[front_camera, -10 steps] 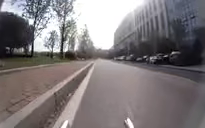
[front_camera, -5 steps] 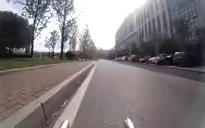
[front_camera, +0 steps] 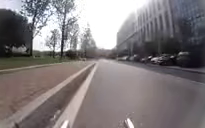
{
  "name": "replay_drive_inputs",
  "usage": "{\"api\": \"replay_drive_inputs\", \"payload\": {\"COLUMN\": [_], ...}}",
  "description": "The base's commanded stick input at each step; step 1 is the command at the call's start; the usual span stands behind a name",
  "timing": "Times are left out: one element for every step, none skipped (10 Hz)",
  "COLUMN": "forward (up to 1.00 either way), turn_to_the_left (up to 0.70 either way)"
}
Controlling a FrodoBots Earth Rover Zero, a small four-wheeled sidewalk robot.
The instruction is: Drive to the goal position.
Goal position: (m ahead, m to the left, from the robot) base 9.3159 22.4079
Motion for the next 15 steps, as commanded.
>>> {"api": "replay_drive_inputs", "payload": {"forward": [0.7,0.7,0.7,0.7,0.7,0.7,0.7,0.7,0.7,0.7,0.7,0.7,0.7,0.7,0.7], "turn_to_the_left": [-0.01,-0.02,-0.11,-0.14,-0.03,-0.01,0.0,0.0,0.0,0.0,0.0,0.0,-0.08,-0.13,-0.14]}}
